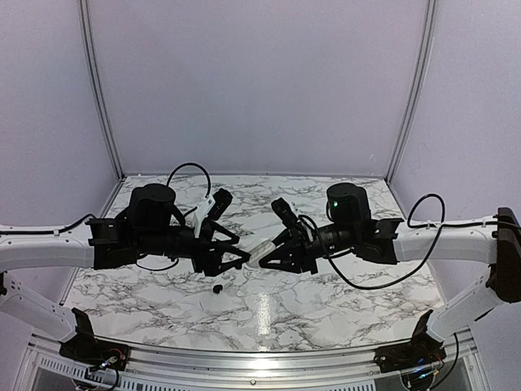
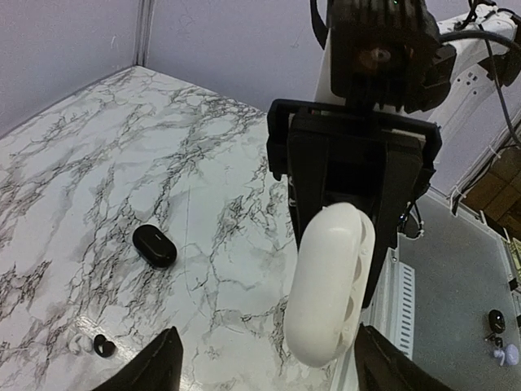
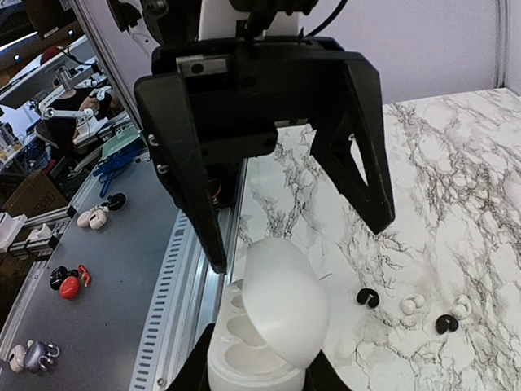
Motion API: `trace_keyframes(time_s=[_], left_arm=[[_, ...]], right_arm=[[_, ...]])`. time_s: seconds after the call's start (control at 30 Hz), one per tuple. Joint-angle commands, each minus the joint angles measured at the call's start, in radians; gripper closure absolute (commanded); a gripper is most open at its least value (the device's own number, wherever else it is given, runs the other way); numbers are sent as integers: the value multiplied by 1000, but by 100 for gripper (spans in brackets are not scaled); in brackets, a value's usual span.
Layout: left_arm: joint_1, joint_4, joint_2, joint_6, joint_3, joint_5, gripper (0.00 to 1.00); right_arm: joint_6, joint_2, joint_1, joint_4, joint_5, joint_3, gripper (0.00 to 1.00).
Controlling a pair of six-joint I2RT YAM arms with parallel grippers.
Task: Insert the wireless bluetooth earbuds into the charging case
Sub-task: Open the charging case, then move the right earbud to the center of the board.
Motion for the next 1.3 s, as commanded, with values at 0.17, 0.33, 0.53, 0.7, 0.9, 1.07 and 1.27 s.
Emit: trace_keyframes(time_s=[0.17, 0.33, 0.53, 0.7, 0.9, 1.07, 1.27], left_arm=[[-2, 42, 22, -10, 51, -20, 43], [0, 26, 20, -4, 56, -59, 48], [30, 36, -22, -25, 26, -61, 39], [52, 25, -77, -24, -4, -57, 27], [91, -35, -109, -32, -58, -115, 25], [108, -178, -43, -10, -47, -227, 26], [119, -294, 42, -13, -24, -291, 27]], right_arm=[[-63, -5, 25, -25, 5, 48, 100], [-66, -20, 24, -15, -4, 39, 100], [-29, -20, 12, 40, -9, 8, 100], [72, -22, -53, 129, -33, -44, 100], [133, -48, -138, 172, -26, -91, 100], [150, -85, -185, 166, -7, -123, 100], [160, -122, -224, 171, -8, -169, 100]])
